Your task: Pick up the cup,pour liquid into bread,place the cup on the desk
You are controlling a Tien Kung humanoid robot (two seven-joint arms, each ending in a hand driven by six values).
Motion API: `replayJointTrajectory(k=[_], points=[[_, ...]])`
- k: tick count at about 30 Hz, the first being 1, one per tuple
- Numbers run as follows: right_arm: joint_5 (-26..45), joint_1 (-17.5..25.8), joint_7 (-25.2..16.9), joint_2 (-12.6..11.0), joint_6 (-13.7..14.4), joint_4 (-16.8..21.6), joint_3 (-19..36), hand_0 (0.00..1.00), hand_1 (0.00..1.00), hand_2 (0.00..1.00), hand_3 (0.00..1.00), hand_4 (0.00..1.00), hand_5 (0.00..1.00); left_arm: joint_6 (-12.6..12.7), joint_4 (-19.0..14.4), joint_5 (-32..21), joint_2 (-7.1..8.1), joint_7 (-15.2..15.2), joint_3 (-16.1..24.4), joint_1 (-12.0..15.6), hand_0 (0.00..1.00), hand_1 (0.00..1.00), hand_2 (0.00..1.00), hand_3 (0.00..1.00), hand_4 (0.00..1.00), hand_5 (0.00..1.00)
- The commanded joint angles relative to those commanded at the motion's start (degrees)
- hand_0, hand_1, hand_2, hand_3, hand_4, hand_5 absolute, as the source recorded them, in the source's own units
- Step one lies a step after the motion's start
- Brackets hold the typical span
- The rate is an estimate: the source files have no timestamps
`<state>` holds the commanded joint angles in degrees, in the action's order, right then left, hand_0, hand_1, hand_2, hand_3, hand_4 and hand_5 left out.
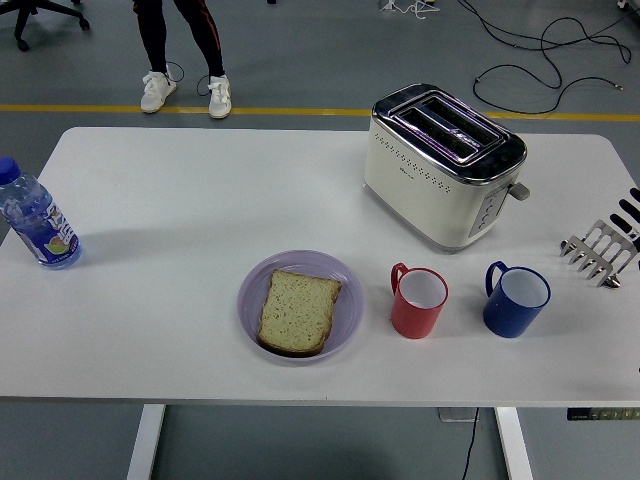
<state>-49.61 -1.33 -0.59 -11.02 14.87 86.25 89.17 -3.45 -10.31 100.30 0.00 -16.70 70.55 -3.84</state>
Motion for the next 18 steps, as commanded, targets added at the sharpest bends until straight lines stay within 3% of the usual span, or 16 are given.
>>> replayJointTrajectory(k=[7,8,12,13,14,18], points=[[-11.78,0.67,0.26,-0.70,-0.23,-1.21,-2.37,0.706,0.693,0.757,0.786,0.832,0.114,0.02,0.00,-0.54,0.00,0.07,-0.28,0.50,0.655,0.691,0.712,0.597,0.318,0.888],[-14.02,0.87,0.12,-0.85,-0.05,-1.38,-2.65,0.824,0.789,0.877,0.904,0.917,0.111,0.08,0.00,-0.73,0.00,0.09,-0.30,0.57,0.656,0.690,0.711,0.597,0.319,0.889],[-23.08,1.76,-1.36,-1.19,2.46,-2.61,-4.10,0.824,0.789,0.877,0.904,0.917,0.111,0.29,0.00,-1.13,0.00,0.14,-0.15,0.77,0.656,0.690,0.711,0.597,0.319,0.889],[-24.23,1.79,-1.50,-1.20,2.70,-2.73,-4.24,0.824,0.789,0.877,0.904,0.917,0.111,0.30,0.00,-1.11,0.00,0.14,-0.11,0.78,0.656,0.690,0.711,0.597,0.319,0.889],[-24.57,1.80,-1.53,-1.20,2.77,-2.76,-4.27,0.895,0.842,0.938,0.968,0.982,0.102,0.30,0.00,-1.13,0.00,0.14,-0.16,0.79,0.656,0.690,0.711,0.597,0.319,0.890],[-29.85,1.51,-3.19,-0.55,6.27,-5.19,-5.98,0.895,0.842,0.938,0.968,0.982,0.102,0.28,0.00,-1.25,0.00,0.14,-0.35,0.92,0.656,0.690,0.711,0.597,0.319,0.890]])
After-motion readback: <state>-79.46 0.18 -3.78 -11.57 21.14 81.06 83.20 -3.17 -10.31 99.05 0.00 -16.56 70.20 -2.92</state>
